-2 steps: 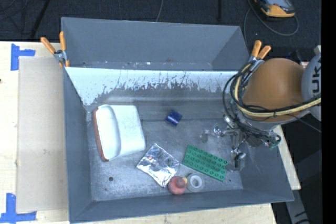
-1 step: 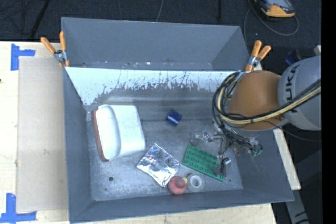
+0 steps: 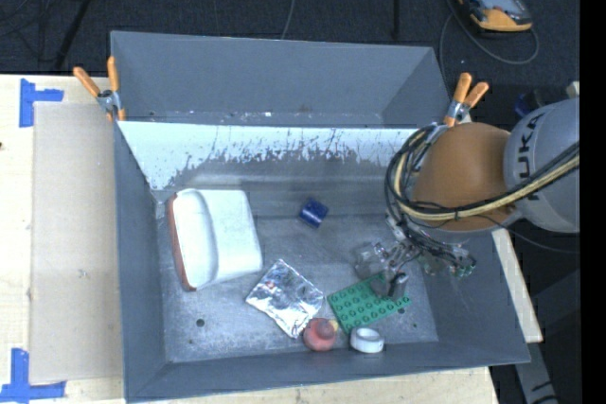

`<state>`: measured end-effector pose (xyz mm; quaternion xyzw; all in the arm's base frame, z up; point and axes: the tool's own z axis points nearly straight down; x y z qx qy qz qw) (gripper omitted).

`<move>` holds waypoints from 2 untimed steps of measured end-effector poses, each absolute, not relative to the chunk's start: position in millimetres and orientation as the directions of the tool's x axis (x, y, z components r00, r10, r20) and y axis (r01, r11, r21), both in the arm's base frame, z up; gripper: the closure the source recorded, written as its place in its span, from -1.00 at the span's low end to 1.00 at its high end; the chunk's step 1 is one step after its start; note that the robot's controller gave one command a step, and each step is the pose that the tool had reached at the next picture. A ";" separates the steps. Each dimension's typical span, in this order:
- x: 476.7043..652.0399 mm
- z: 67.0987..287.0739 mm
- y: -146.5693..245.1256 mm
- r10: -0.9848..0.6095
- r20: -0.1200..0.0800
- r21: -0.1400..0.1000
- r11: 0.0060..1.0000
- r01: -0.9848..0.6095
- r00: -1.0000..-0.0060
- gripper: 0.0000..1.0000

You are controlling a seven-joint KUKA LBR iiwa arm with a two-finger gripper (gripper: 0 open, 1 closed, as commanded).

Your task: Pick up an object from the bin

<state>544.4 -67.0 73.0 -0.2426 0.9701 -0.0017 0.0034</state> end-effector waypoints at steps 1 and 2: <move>529.4 175.8 -80.1 -0.476 -0.006 -0.004 0.879 -0.476 -0.879 1.00; 490.7 115.5 -78.8 -0.371 0.006 0.004 0.928 -0.371 -0.928 1.00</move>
Offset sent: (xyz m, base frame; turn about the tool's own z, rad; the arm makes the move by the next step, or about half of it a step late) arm -0.0166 -0.0130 0.0987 -0.0092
